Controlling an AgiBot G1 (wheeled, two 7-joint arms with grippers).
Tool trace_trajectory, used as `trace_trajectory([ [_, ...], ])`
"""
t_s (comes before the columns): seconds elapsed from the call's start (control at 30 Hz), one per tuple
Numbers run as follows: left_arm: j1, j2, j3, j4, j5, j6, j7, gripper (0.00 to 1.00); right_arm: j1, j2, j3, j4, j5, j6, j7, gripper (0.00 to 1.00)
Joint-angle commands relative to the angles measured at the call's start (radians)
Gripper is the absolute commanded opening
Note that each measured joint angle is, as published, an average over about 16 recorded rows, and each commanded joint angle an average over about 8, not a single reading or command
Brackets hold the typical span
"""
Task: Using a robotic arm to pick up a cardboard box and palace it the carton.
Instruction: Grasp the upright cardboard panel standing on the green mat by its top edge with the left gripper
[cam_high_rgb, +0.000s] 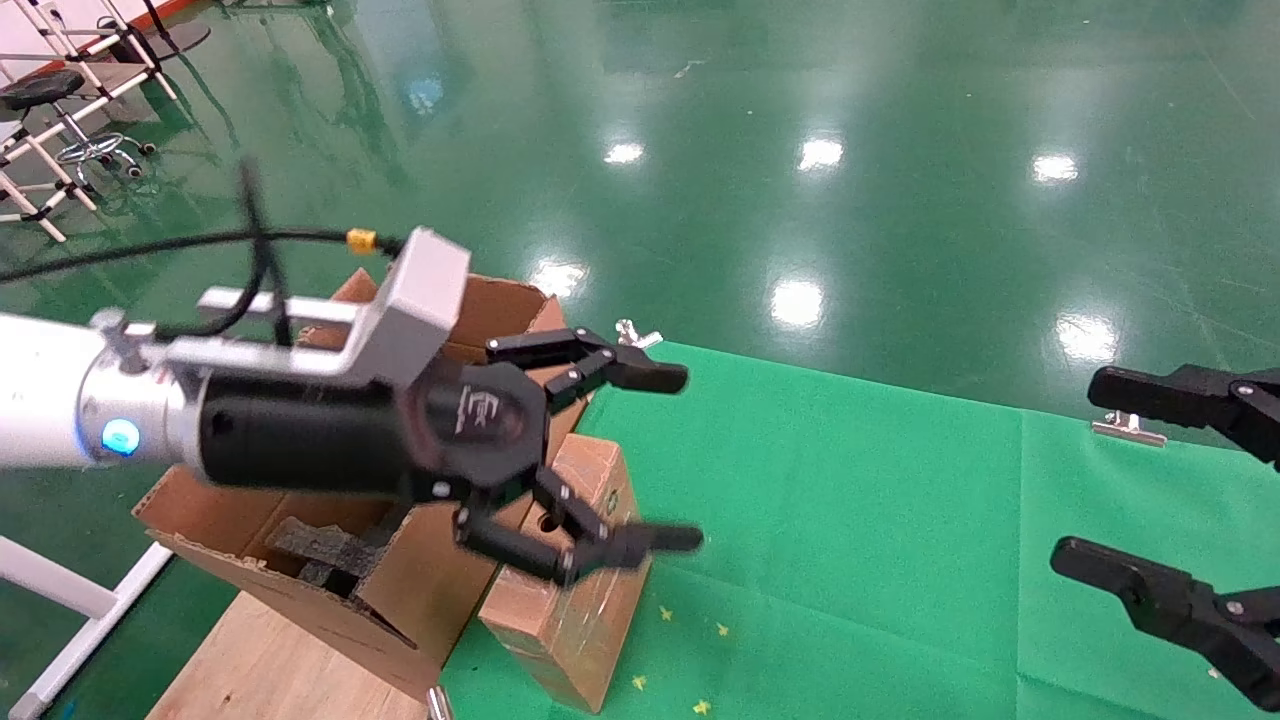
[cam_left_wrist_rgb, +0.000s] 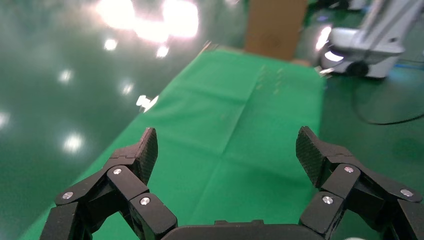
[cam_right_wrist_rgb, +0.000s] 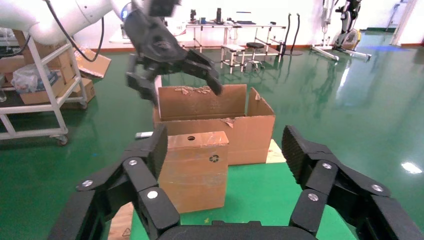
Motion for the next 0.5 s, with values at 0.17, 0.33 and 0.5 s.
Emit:
trace_trajectory([
  [0.17,-0.114,-0.024,0.079,-0.019,0.162,0.002,-0.215,1.00,0.000,0.000,0.000,0.000,0.000,0.000,0.000,0.00],
  [0.33,-0.185,-0.029,0.129,-0.031,0.265,0.026,-0.354,1.00,0.000,0.000,0.000,0.000,0.000,0.000,0.000,0.00],
  [0.5,-0.211,-0.028,0.145,-0.035,0.296,0.036,-0.395,1.00,0.000,0.000,0.000,0.000,0.000,0.000,0.000,0.00],
])
